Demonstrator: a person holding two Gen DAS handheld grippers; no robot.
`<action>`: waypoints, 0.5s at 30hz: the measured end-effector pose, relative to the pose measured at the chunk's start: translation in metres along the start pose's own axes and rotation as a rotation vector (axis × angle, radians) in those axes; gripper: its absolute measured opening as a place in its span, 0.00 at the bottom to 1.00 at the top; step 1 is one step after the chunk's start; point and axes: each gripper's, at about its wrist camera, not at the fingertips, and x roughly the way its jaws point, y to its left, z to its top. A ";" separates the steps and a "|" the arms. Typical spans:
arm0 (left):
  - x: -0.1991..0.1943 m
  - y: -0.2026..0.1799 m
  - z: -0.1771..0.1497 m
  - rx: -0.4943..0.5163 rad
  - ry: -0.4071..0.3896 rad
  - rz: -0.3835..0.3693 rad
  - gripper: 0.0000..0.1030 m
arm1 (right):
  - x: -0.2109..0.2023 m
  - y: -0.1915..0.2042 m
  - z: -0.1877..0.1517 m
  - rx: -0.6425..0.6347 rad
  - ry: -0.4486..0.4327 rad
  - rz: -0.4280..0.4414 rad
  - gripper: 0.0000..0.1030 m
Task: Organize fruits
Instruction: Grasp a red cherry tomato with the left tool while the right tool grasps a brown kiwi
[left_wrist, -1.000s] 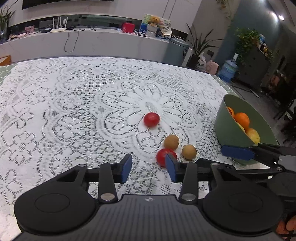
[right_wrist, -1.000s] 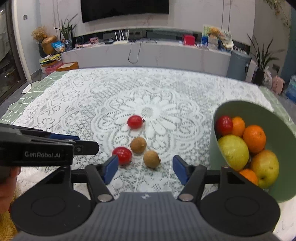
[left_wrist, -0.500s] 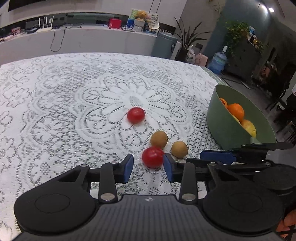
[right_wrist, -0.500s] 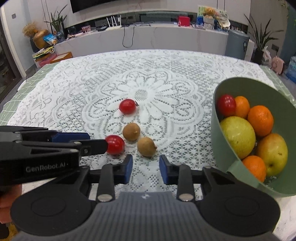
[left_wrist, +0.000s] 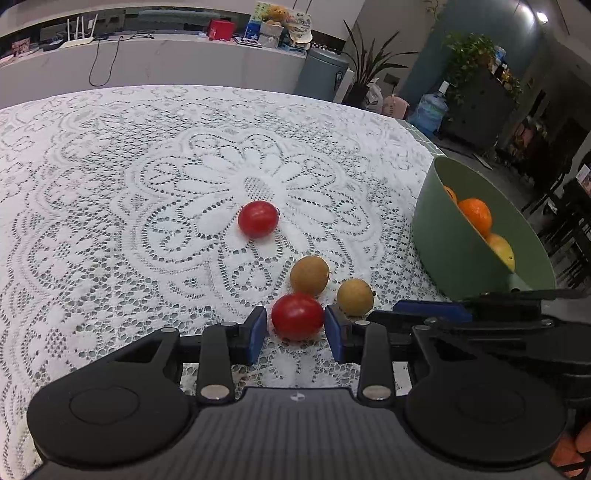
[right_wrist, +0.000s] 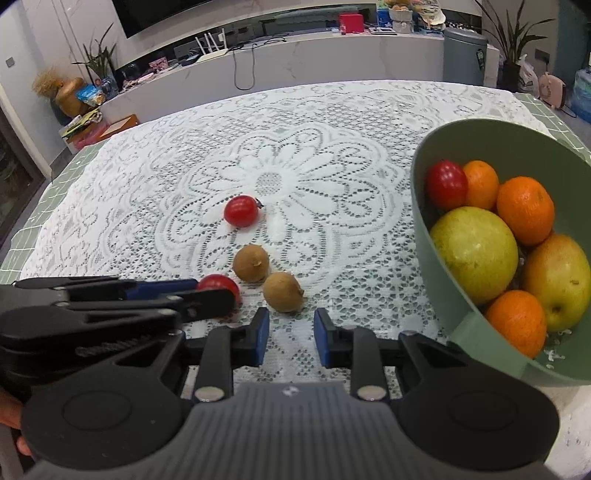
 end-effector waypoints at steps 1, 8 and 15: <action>0.000 0.000 0.000 0.002 -0.002 0.000 0.37 | 0.000 0.001 0.000 -0.001 -0.003 -0.003 0.23; -0.008 -0.001 0.002 0.005 -0.018 0.037 0.33 | 0.001 0.000 0.002 0.002 -0.011 0.022 0.25; -0.019 0.010 0.007 -0.062 -0.056 0.077 0.33 | 0.010 0.000 0.008 0.032 -0.018 0.045 0.31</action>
